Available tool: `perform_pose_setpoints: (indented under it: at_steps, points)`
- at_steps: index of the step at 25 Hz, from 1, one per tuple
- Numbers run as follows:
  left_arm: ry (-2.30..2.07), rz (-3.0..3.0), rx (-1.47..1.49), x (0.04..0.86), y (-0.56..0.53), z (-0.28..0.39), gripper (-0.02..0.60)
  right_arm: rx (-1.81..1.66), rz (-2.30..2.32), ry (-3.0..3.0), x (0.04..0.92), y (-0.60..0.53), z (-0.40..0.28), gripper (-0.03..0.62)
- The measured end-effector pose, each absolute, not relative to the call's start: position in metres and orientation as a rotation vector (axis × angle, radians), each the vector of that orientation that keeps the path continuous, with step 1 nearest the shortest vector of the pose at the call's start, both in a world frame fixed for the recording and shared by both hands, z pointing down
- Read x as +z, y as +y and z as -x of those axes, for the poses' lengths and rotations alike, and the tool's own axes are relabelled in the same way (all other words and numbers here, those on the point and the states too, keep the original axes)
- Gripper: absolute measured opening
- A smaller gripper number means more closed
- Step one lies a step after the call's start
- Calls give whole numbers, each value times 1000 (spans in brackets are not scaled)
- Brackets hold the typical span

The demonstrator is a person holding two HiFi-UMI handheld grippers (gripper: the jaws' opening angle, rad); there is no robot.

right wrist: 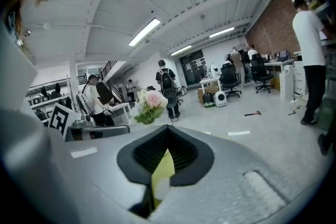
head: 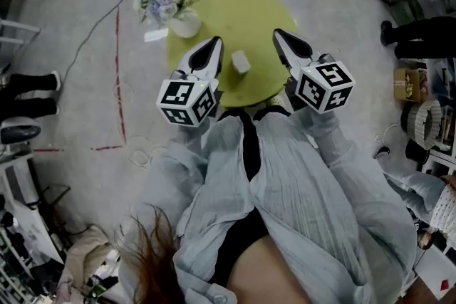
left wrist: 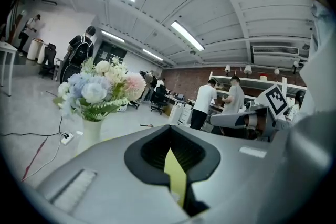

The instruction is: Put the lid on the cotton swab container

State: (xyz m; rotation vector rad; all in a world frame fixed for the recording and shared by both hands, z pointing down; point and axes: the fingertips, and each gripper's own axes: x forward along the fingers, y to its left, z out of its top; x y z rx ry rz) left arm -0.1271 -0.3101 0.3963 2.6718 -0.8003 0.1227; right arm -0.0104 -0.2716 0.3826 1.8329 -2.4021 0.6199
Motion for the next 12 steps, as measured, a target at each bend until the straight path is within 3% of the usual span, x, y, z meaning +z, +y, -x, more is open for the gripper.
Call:
perform_pose_setpoints:
  at_steps: [12]
  points:
    - [-676, -2785, 149, 380, -294, 105, 15, 437, -2083, -2238, 367, -234, -45, 2]
